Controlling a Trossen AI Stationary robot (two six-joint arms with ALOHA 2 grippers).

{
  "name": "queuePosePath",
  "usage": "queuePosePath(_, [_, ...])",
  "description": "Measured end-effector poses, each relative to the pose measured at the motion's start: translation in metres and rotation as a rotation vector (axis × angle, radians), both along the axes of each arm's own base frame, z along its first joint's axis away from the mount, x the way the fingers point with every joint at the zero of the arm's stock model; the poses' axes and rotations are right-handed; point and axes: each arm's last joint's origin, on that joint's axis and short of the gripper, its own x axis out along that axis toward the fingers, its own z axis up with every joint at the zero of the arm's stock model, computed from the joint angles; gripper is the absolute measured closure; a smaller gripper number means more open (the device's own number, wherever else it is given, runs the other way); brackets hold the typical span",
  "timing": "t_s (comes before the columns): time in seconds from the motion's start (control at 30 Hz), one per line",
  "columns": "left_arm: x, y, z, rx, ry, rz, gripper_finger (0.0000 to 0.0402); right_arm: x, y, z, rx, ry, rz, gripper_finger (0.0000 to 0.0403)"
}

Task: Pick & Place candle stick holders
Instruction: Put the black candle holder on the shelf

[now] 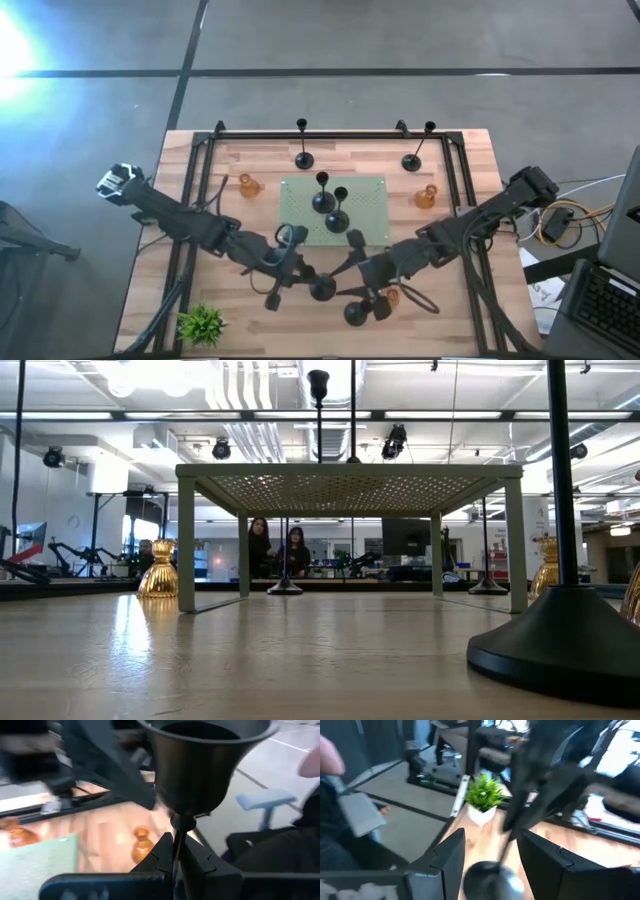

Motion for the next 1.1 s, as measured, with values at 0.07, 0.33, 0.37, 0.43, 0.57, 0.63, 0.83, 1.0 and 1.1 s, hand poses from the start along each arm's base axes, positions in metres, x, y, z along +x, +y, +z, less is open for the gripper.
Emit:
queuePosePath(0.07, [0.002, -0.001, -0.002, -0.013, 0.007, -0.038, 0.0385, 0.003, 0.0, 0.0, -0.026, -0.01, -0.035, 0.0228])
queuePosePath(0.33, [0.005, -0.002, -0.003, -0.008, -0.007, -0.076, 0.0385, 0.011, 0.002, 0.001, -0.034, -0.043, -0.083, 0.0242])
queuePosePath(0.37, [0.005, -0.002, -0.003, -0.007, -0.01, -0.075, 0.0385, 0.011, 0.002, 0.002, -0.031, -0.048, -0.085, 0.0245])
queuePosePath(0.43, [0.006, 0.0, -0.003, -0.004, -0.012, -0.071, 0.0385, 0.011, 0.002, 0.003, -0.019, -0.058, -0.087, 0.0251])
queuePosePath(0.57, [0.008, 0.004, -0.003, -0.004, -0.014, -0.058, 0.0385, 0.011, 0.002, 0.004, -0.014, -0.064, -0.088, 0.0265])
queuePosePath(0.63, [0.009, 0.006, -0.002, -0.004, -0.016, -0.052, 0.0385, 0.011, 0.002, 0.004, -0.012, -0.065, -0.089, 0.0272])
queuePosePath(0.83, [0.011, 0.011, -0.001, 0.011, -0.041, -0.046, 0.0385, 0.012, 0.002, 0.004, -0.011, -0.072, -0.088, 0.0289])
queuePosePath(1.0, [0.014, 0.016, 0.001, 0.003, -0.064, -0.075, 0.0385, 0.013, 0.0, 0.005, -0.011, -0.079, -0.093, 0.03])
queuePosePath(1.1, [0.015, 0.018, 0.002, 0.004, -0.076, -0.095, 0.0385, 0.013, -0.001, 0.005, -0.012, -0.078, -0.098, 0.0305])
